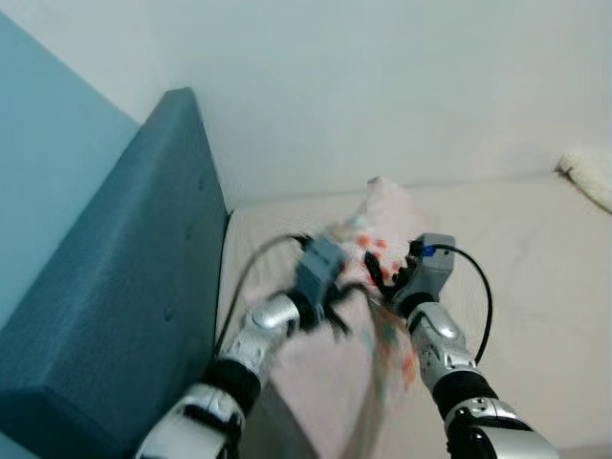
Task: Clean up the room
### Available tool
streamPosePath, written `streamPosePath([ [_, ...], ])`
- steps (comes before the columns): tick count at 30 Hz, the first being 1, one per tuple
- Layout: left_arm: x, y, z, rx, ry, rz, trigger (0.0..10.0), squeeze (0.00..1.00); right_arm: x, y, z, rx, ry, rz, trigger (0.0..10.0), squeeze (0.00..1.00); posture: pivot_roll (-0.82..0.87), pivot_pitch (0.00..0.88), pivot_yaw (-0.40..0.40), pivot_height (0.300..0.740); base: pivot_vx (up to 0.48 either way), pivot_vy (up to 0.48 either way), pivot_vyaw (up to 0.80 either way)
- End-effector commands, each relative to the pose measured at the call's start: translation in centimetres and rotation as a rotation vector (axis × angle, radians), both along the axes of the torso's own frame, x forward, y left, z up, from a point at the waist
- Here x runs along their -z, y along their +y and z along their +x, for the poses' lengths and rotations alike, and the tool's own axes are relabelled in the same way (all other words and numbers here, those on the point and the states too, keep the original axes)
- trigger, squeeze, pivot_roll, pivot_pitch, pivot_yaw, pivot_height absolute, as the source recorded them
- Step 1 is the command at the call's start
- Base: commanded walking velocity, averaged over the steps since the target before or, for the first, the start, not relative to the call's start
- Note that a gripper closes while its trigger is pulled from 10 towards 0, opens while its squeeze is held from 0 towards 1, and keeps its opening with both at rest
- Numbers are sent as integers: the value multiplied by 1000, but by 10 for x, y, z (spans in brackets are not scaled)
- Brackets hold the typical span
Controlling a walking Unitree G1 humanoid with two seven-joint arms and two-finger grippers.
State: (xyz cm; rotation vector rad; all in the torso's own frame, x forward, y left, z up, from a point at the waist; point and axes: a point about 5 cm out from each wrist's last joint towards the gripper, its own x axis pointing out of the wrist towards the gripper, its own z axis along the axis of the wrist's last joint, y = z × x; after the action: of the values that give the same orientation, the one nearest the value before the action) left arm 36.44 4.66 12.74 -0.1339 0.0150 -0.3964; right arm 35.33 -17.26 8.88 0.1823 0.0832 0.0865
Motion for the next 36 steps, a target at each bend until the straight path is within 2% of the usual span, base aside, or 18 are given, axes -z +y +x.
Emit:
streamPosePath([
  [1,-5,10,8,-173,76,-195,10000,0,8,6,-3,-16,32,10,10000,0,-227,0,44,740,0,0,0],
  [2,1,24,10,-257,150,-281,10000,0,8,5,-3,-15,30,10,10000,0,-227,0,44,740,0,0,0],
  [3,1,24,10,-257,150,-281,10000,0,8,5,-3,-15,30,10,10000,0,-227,0,44,740,0,0,0],
  [4,6,34,10,-317,200,-333,10000,0,7,5,-3,-13,29,10,10000,0,-227,0,44,740,0,0,0],
  [6,10,42,11,-377,234,-360,10000,0,7,5,-3,-12,28,10,10000,0,-225,0,44,740,0,0,0],
  [8,10,42,11,-377,234,-360,10000,0,7,5,-3,-12,28,10,10000,0,-225,0,44,740,0,0,0],
  [10,24,68,7,-555,317,-390,10000,0,5,4,-2,-10,22,12,10000,0,-222,0,46,740,0,0,0],
  [11,24,68,7,-555,317,-390,10000,0,5,4,-2,-10,22,12,10000,0,-222,0,46,740,0,0,0],
  [14,52,97,-8,-781,437,-384,10000,0,5,6,-2,-12,19,16,10000,0,-215,0,46,740,0,0,0],
  [18,63,108,-16,-864,475,-383,10000,0,5,7,-2,-15,19,17,10000,0,-210,0,47,740,0,0,0],
  [20,71,125,-24,-944,483,-396,10000,0,5,7,-2,-18,19,17,10000,0,-207,0,45,740,0,0,0],
  [21,71,125,-24,-944,483,-396,10000,0,5,7,-2,-18,19,17,10000,0,-207,0,45,740,0,0,0],
  [23,79,151,-35,-1068,511,-424,10000,0,5,8,-2,-19,19,21,10000,0,-197,0,43,740,0,0,0],
  [24,79,151,-35,-1068,511,-424,10000,0,5,8,-2,-19,19,21,10000,0,-197,0,43,740,0,0,0],
  [25,87,170,-45,-1150,541,-423,10000,0,5,9,-2,-23,21,22,10000,0,-193,0,43,740,0,0,0],
  [31,104,180,-64,-1153,609,-344,10000,0,5,12,-2,-34,22,22,10000,0,-187,0,47,740,0,0,0],
  [33,123,176,-77,-1028,696,-190,10000,0,6,13,-2,-34,25,24,10000,0,-182,0,49,740,0,0,0],
  [36,138,168,-87,-857,782,-22,10000,0,7,14,-3,-33,28,27,10000,0,-181,0,55,740,0,0,0],
])
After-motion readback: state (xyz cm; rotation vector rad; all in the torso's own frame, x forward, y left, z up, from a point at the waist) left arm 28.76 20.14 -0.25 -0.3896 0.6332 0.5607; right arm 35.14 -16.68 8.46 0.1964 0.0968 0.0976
